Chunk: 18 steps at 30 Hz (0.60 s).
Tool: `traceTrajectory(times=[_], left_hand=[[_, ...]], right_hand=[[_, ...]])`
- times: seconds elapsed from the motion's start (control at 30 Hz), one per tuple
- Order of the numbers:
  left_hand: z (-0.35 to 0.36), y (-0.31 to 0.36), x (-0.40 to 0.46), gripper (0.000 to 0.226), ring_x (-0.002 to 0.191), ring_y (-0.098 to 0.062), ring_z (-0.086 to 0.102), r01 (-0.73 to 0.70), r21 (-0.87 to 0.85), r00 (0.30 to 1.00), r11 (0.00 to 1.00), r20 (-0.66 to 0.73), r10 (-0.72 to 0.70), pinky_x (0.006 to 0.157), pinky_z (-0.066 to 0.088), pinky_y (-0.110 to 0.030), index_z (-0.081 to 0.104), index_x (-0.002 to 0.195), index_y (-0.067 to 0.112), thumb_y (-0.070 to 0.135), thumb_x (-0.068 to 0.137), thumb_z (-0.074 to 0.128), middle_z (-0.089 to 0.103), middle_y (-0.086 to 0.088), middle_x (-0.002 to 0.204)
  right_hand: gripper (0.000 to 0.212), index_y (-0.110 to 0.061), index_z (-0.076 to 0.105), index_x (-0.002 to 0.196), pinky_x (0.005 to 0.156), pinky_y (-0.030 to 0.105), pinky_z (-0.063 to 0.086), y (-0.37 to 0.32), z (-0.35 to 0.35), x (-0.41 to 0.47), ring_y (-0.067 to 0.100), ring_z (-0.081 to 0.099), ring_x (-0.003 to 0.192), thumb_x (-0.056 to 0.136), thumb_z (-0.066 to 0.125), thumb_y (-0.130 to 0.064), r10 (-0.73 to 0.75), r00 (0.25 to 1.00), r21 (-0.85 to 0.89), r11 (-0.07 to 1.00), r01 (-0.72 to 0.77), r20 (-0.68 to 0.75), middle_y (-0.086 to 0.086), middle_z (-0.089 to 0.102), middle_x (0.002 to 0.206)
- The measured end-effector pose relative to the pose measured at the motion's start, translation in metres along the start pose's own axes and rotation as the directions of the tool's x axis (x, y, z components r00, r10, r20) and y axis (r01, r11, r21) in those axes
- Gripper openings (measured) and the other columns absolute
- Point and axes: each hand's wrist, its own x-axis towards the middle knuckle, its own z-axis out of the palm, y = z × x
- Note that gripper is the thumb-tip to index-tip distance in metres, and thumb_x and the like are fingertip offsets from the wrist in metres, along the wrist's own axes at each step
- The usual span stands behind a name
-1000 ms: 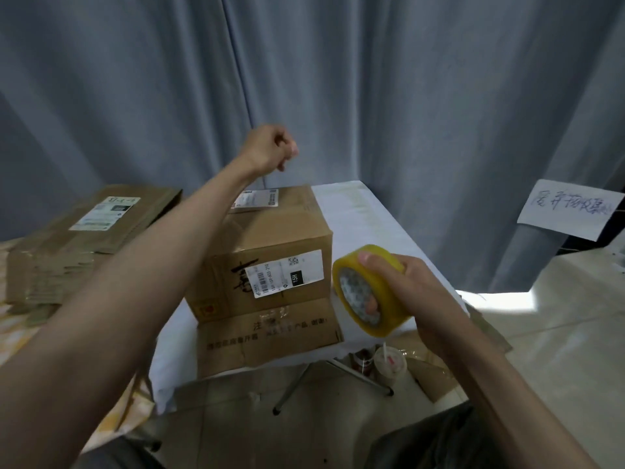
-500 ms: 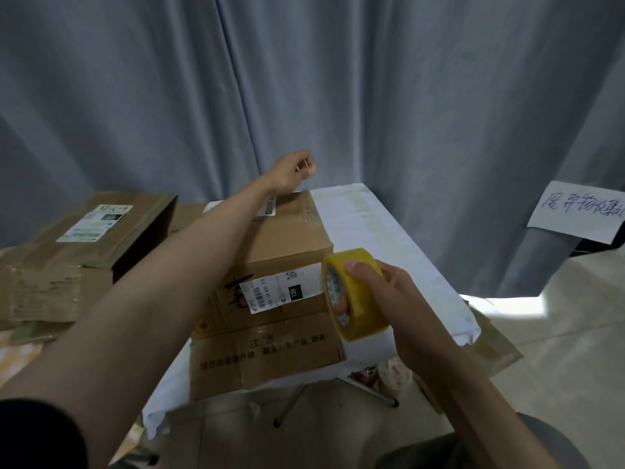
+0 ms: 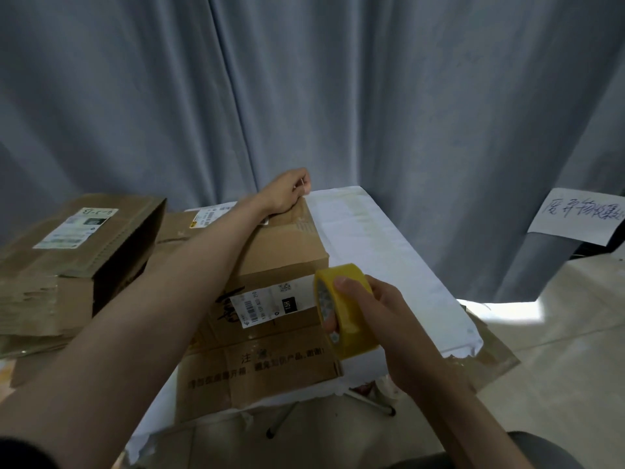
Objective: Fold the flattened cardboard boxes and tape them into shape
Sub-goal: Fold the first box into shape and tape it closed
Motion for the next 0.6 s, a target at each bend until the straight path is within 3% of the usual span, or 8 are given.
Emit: traceTrajectory(times=[0.1, 0.2, 0.27, 0.33, 0.4, 0.53, 0.6], left_hand=[[0.002, 0.001, 0.004, 0.014, 0.098, -0.027, 0.054, 0.036, 0.068, 0.998, 0.997, 0.057, -0.040, 0.081, 0.038, -0.028, 0.055, 0.108, 0.004, 0.002, 0.098, 0.045, 0.059, -0.013, 0.109], [0.000, 0.002, 0.002, 0.025, 0.107, -0.028, 0.052, 0.079, 0.111, 0.992, 0.991, 0.091, -0.089, 0.100, 0.041, -0.037, 0.051, 0.126, 0.011, 0.011, 0.102, 0.045, 0.050, -0.012, 0.124], [-0.002, 0.003, -0.005, 0.027, 0.111, -0.029, 0.051, 0.054, 0.122, 0.998, 0.991, -0.033, -0.050, 0.103, 0.039, -0.039, 0.052, 0.127, 0.008, 0.009, 0.101, 0.046, 0.049, -0.016, 0.125], [-0.005, 0.010, -0.014, 0.020, 0.106, -0.030, 0.053, 0.029, 0.108, 0.971, 0.994, -0.241, -0.002, 0.097, 0.042, -0.039, 0.058, 0.116, 0.004, 0.010, 0.100, 0.046, 0.054, -0.016, 0.118], [-0.012, 0.022, -0.025, 0.019, 0.098, -0.028, 0.057, 0.045, 0.103, 0.935, 0.994, -0.354, -0.006, 0.090, 0.046, -0.039, 0.064, 0.103, 0.003, 0.012, 0.100, 0.047, 0.061, -0.014, 0.110], [-0.015, 0.045, -0.062, 0.033, 0.096, -0.030, 0.062, -0.020, 0.208, 0.976, 0.978, -0.209, 0.065, 0.086, 0.049, -0.041, 0.070, 0.095, 0.006, 0.025, 0.101, 0.043, 0.069, -0.011, 0.104], [-0.009, 0.052, -0.082, 0.045, 0.110, -0.029, 0.060, -0.037, 0.182, 0.998, 0.983, -0.046, 0.046, 0.096, 0.046, -0.042, 0.067, 0.109, 0.012, 0.042, 0.104, 0.034, 0.067, -0.009, 0.120]], right_hand=[[0.027, -0.021, 0.067, 0.104, 0.068, 0.028, 0.059, 0.003, 0.000, 0.001, 0.017, 0.074, 0.076, 0.097, 0.054, -0.044, 0.012, 1.000, -0.016, 1.000, -0.012, 0.010, 0.008, 0.077, 0.078], [0.027, -0.018, 0.065, 0.105, 0.066, 0.024, 0.058, 0.006, 0.001, 0.001, 0.016, 0.073, 0.075, 0.098, 0.054, -0.042, 0.017, 1.000, -0.024, 1.000, -0.017, 0.007, 0.008, 0.077, 0.078], [0.026, -0.019, 0.065, 0.106, 0.063, 0.022, 0.058, 0.007, 0.003, 0.000, 0.016, 0.074, 0.076, 0.098, 0.055, -0.041, 0.022, 1.000, -0.031, 0.999, -0.022, -0.002, 0.007, 0.077, 0.077], [0.025, -0.020, 0.064, 0.106, 0.063, 0.023, 0.058, 0.008, 0.004, -0.001, 0.016, 0.074, 0.077, 0.098, 0.054, -0.041, 0.024, 1.000, -0.040, 0.999, -0.024, -0.002, 0.006, 0.077, 0.078], [0.024, -0.021, 0.063, 0.106, 0.062, 0.022, 0.056, 0.008, 0.004, -0.002, 0.014, 0.074, 0.077, 0.098, 0.054, -0.042, 0.018, 1.000, -0.053, 0.998, -0.018, -0.001, 0.005, 0.077, 0.078], [0.023, -0.022, 0.062, 0.105, 0.061, 0.019, 0.053, 0.009, 0.003, -0.004, 0.011, 0.073, 0.078, 0.098, 0.053, -0.042, -0.015, 1.000, -0.080, 0.997, 0.015, 0.002, 0.003, 0.077, 0.077], [0.022, -0.023, 0.062, 0.104, 0.060, 0.017, 0.052, 0.009, 0.003, -0.005, 0.010, 0.073, 0.078, 0.098, 0.054, -0.042, -0.027, 1.000, -0.076, 0.997, 0.027, -0.005, 0.002, 0.077, 0.077]])
